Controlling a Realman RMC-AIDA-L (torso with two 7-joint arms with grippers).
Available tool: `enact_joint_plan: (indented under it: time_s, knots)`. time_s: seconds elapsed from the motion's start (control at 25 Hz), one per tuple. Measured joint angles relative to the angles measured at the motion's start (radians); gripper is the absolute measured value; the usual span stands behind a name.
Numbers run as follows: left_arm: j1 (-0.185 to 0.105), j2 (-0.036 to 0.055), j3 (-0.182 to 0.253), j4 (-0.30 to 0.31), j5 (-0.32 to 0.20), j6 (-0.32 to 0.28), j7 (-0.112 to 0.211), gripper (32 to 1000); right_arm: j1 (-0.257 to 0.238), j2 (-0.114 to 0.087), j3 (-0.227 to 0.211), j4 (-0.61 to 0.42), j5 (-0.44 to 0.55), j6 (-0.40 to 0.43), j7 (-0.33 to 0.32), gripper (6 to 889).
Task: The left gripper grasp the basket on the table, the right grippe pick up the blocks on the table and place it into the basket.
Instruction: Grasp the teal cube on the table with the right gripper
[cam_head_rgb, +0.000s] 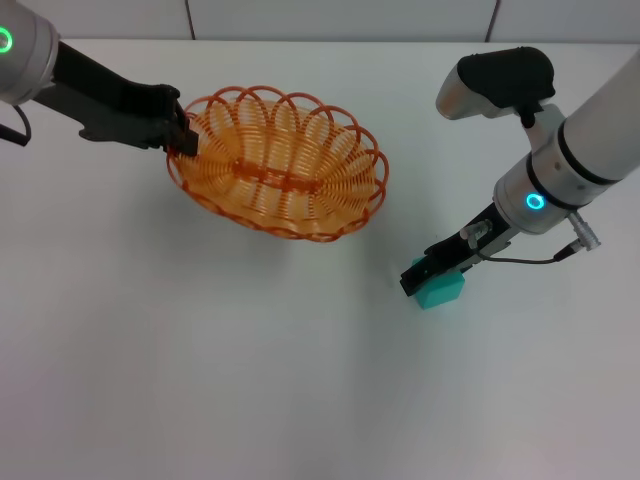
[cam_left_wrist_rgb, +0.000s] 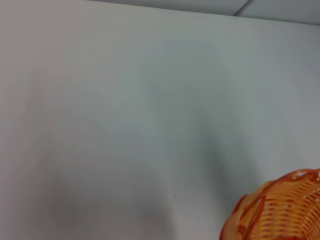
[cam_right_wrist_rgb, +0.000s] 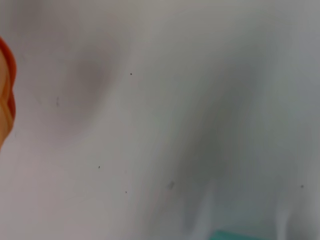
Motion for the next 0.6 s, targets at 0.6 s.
enact_joint_plan:
  time_s: [0.6]
  knots:
    - [-0.001, 0.0, 0.0, -0.01, 0.0, 0.003, 0.002, 89, 0.0, 0.0, -0.001, 0.001, 0.0, -0.012, 0.007, 833]
